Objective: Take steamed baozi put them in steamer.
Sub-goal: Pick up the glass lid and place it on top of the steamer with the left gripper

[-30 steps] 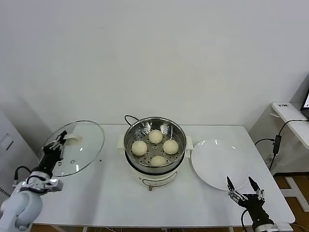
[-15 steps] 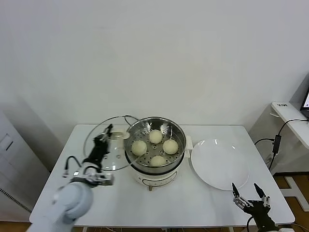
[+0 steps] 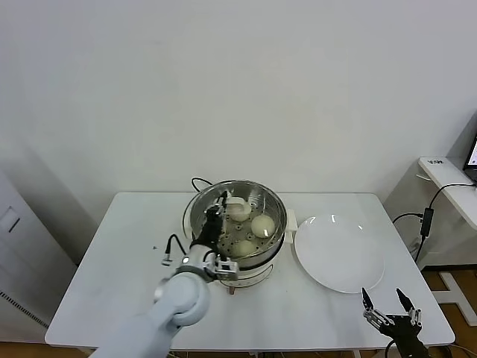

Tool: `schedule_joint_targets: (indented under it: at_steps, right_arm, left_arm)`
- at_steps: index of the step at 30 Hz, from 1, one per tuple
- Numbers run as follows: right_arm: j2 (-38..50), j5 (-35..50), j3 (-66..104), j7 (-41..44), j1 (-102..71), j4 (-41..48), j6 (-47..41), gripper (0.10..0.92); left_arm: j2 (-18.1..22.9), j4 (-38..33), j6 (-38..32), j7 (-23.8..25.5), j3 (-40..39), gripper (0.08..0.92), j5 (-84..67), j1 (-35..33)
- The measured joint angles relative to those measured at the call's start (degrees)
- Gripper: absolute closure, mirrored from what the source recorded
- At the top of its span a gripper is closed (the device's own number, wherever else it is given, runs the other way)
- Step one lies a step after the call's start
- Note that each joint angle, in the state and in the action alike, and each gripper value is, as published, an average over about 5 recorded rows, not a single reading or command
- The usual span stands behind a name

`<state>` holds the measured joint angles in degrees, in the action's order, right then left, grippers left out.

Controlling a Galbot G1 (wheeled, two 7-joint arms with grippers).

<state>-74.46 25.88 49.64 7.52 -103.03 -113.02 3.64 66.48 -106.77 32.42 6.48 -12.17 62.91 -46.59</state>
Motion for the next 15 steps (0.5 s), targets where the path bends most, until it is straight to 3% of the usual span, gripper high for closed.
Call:
schedule_joint_targets:
  at_steps: [15]
  right_arm:
    - [-0.2,-0.2,-0.3,0.2,0.2,0.3,0.2,0.203]
  left_arm:
    - [3.1,6.8,3.6,0.6,-4.0,0.874,1.5,5.3]
